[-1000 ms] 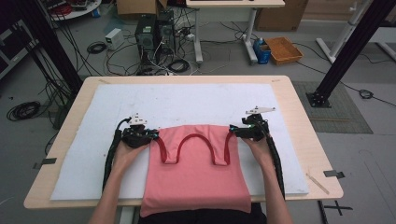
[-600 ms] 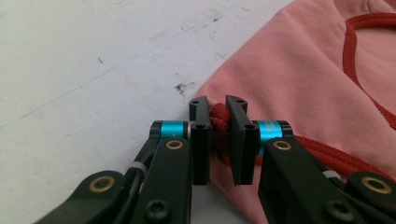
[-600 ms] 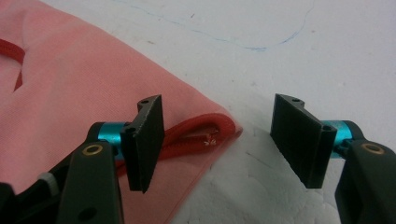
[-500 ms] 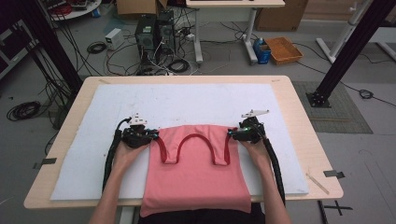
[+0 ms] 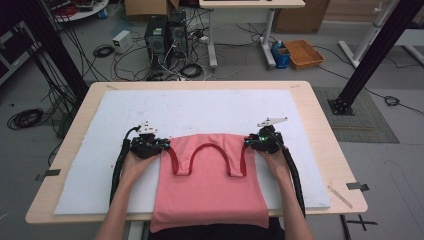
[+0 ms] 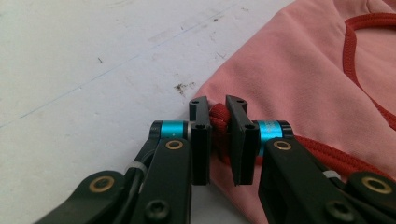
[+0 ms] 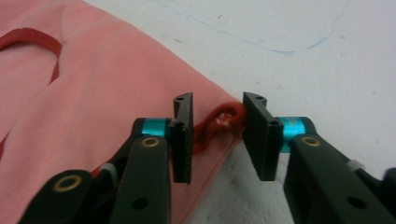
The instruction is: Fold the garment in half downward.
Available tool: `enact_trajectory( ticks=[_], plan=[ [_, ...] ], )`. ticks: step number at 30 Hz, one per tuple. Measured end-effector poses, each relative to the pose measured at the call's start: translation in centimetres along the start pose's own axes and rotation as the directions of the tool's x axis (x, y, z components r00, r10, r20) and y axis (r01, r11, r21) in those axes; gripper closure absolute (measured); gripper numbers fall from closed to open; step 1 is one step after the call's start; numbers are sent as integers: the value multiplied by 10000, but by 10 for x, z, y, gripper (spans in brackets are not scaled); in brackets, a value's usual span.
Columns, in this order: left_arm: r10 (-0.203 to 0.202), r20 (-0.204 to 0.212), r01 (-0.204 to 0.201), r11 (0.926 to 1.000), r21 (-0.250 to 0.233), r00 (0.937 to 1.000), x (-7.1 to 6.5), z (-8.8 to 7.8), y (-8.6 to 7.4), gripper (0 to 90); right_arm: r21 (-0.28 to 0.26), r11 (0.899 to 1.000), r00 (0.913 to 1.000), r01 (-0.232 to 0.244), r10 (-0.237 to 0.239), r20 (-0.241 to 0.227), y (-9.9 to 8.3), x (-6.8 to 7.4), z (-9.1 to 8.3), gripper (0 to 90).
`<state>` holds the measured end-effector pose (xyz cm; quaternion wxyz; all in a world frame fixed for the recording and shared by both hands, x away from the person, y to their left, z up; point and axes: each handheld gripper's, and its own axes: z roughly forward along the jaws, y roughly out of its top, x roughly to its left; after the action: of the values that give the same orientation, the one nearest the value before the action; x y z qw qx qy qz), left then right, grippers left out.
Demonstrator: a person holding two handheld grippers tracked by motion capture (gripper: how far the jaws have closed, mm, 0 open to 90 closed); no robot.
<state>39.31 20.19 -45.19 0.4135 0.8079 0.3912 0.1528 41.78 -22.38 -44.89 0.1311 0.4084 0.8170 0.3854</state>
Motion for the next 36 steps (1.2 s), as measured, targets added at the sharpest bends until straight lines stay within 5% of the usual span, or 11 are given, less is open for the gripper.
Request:
enact_trajectory(
  ticks=[11,15,26,36],
  plan=[
    [58,-12,-58,10000,27,10000,0,0,0,804,-187,9998,9987,89,-98,-504,-2,-2,0,794],
    [202,-122,-201,9998,28,9997,-2,0,0,806,-165,9998,9987,143,-151,-491,-2,-2,0,802],
    [-372,-107,369,9991,-216,9993,-4,-13,16,816,-139,9987,9987,494,-495,-70,4,3,-9,804],
    [-395,-373,389,9991,-160,9985,2,-12,24,817,-277,9992,9994,289,-294,-165,10,-2,-15,802]
  ],
)
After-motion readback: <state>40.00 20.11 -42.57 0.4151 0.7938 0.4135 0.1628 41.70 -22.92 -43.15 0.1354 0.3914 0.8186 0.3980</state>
